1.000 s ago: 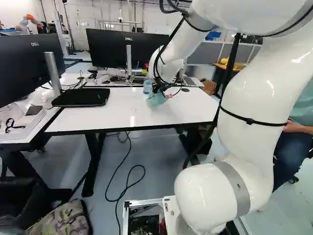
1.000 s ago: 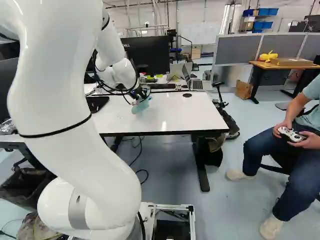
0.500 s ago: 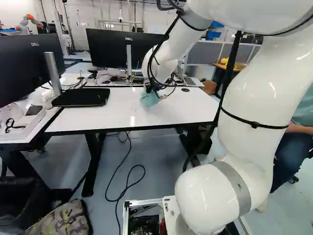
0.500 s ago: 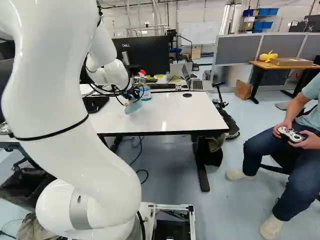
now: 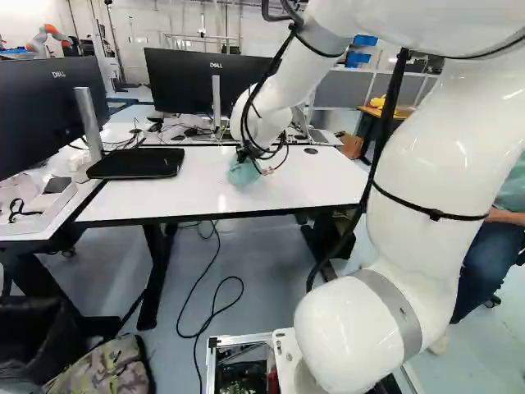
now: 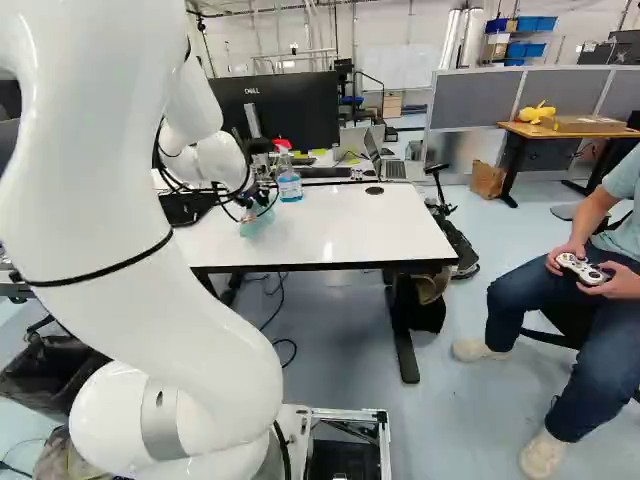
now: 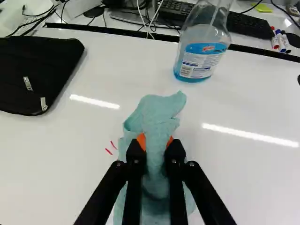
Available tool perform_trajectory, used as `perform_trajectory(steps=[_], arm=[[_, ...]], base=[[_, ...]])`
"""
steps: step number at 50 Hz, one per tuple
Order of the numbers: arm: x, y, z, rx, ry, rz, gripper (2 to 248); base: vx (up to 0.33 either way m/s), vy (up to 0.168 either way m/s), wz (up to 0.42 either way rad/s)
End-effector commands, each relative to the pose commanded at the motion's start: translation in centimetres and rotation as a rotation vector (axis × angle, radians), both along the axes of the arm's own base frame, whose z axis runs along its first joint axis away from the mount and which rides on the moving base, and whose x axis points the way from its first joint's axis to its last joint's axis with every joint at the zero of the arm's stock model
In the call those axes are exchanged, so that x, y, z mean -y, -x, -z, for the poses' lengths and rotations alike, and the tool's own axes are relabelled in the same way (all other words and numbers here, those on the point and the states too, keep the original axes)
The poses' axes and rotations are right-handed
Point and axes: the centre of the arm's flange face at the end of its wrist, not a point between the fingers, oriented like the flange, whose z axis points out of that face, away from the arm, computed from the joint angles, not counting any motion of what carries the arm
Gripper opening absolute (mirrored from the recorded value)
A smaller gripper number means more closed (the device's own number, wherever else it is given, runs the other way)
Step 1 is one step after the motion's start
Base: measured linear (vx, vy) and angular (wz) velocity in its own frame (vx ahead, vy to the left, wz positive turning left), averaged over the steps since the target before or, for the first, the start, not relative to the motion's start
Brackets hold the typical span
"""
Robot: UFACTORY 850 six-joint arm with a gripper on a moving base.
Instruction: Clean the table with the green towel
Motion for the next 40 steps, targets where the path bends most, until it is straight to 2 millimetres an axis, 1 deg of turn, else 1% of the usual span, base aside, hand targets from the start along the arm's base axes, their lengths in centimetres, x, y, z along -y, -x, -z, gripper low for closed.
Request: perform_trajectory(steps=[28, 40], arm=[[-1.4, -0.5, 2.9, 0.006, -0.002, -0.025, 57], [-1.4, -0.5, 2.9, 0.006, -0.002, -0.025, 57]], base=[[0.0, 0.0, 0.0], [0.0, 0.0, 0.0]])
